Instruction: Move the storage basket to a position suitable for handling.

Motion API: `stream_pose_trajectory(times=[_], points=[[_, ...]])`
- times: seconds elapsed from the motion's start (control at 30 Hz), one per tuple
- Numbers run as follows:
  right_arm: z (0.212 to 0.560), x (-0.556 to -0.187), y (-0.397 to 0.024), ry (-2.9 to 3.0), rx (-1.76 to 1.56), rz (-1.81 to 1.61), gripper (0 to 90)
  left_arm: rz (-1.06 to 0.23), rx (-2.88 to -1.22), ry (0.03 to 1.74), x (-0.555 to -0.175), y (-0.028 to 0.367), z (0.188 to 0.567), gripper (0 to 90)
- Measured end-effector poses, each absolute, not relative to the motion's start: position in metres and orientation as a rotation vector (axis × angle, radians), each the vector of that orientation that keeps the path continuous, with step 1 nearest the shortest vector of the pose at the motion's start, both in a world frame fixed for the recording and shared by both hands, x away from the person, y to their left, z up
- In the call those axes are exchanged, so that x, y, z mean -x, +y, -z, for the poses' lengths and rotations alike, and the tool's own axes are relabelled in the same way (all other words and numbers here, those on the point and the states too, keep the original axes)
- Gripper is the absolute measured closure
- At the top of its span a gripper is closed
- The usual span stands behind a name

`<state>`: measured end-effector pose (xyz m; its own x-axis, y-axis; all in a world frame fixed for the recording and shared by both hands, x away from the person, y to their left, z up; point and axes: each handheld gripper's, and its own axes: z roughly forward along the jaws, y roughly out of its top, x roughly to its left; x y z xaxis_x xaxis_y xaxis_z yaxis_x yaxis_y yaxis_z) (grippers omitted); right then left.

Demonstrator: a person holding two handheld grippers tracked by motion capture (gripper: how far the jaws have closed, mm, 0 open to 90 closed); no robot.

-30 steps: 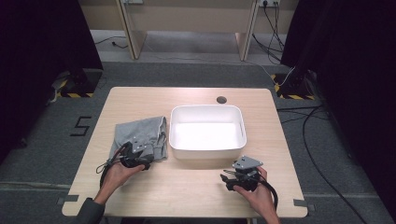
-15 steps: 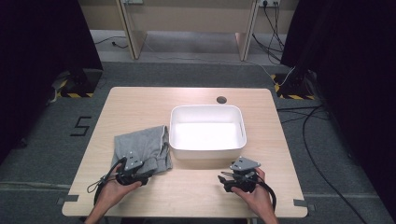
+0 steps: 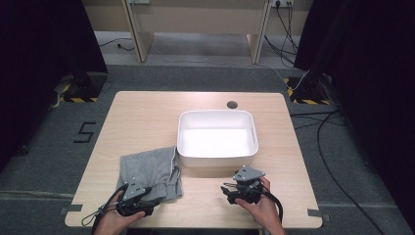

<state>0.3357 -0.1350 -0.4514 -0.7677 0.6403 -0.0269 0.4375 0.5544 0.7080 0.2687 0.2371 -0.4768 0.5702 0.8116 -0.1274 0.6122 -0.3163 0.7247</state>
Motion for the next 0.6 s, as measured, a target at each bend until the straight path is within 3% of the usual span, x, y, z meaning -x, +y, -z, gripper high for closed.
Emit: stream_pose_trajectory(times=[0.23, 0.6], points=[[0.449, -0.337, -0.123, 2.516, -0.867, -1.062, 25.6, -0.231, -1.968, 1.161, -0.271, 0.247, 0.468, 33.2], [0.444, -0.338, -0.099, 2.535, -0.833, -1.121, 25.1, -0.313, -1.877, 1.258, -0.279, 0.281, 0.452, 23.6]])
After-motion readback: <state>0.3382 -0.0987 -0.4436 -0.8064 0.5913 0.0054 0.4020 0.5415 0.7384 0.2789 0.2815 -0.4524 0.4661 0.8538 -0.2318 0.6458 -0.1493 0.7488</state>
